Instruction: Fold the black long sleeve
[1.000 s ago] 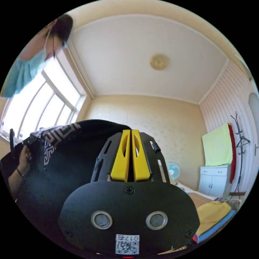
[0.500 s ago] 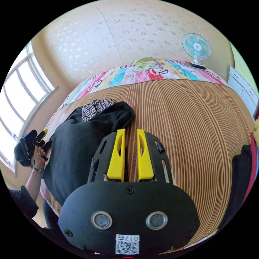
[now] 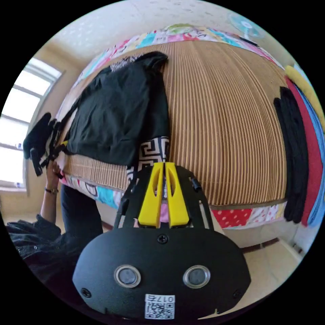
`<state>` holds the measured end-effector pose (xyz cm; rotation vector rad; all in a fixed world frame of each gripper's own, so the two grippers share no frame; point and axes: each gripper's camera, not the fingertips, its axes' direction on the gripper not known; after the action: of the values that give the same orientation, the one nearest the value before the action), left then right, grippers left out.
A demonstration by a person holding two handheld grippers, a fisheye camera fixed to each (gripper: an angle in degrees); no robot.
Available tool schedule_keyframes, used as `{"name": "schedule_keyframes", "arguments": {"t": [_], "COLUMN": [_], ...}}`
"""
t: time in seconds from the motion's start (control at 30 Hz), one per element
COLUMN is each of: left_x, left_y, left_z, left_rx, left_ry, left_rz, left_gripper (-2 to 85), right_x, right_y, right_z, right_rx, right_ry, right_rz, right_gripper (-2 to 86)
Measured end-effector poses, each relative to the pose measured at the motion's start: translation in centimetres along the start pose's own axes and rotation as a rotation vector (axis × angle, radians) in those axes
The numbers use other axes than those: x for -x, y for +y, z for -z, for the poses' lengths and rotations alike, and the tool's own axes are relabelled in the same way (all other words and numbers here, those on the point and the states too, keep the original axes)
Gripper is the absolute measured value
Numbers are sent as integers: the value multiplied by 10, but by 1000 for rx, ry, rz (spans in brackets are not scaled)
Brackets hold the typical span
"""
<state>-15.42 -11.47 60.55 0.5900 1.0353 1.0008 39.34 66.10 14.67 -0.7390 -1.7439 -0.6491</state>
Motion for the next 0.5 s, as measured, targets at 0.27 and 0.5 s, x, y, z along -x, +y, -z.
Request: {"name": "schedule_keyframes", "arguments": {"t": [0.27, 0.5], "left_x": [10, 10], "left_y": [-3, 19], "left_z": [36, 73], "left_rx": [106, 102], "left_ry": [104, 109], "left_rz": [4, 44], "left_gripper": [52, 54], "right_x": [-142, -38], "right_y": [-74, 35], "right_z": [101, 86], "right_rx": [-187, -355], "right_ry": [304, -107], "right_rz": [-434, -255], "right_gripper": [70, 128]}}
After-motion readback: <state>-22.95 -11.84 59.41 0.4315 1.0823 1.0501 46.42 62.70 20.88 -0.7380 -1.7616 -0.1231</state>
